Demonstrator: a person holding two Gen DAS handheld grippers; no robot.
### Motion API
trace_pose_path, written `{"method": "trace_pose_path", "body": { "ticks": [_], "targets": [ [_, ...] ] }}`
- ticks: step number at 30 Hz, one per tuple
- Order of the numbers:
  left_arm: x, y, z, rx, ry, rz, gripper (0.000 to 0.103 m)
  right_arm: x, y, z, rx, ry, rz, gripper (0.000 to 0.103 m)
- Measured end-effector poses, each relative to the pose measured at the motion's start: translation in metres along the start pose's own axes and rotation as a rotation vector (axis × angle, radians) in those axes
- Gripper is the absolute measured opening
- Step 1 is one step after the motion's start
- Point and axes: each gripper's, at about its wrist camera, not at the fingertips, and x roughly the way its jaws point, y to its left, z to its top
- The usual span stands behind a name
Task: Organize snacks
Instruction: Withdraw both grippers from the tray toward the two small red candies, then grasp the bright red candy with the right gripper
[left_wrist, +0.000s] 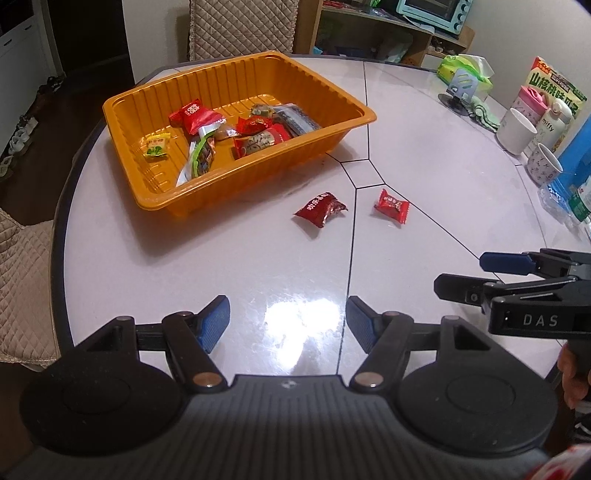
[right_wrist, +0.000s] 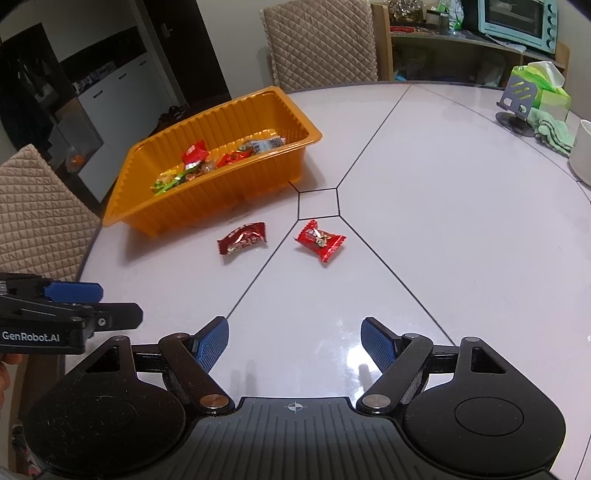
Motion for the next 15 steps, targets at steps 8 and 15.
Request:
{"method": "trace_pose_path", "body": {
  "ticks": [8, 15],
  "targets": [
    [0.015, -0.001, 0.008, 0.022, -0.030, 0.003, 0.066, 0.012, -0.010, 0.007, -0.056, -0.027, -0.012, 0.078],
    [0.031, -0.007, 0.018, 0.062, -0.058, -0.006, 0.065, 0.028, -0.019, 0.018, -0.118, -0.061, -0.001, 0.078]
  ]
}}
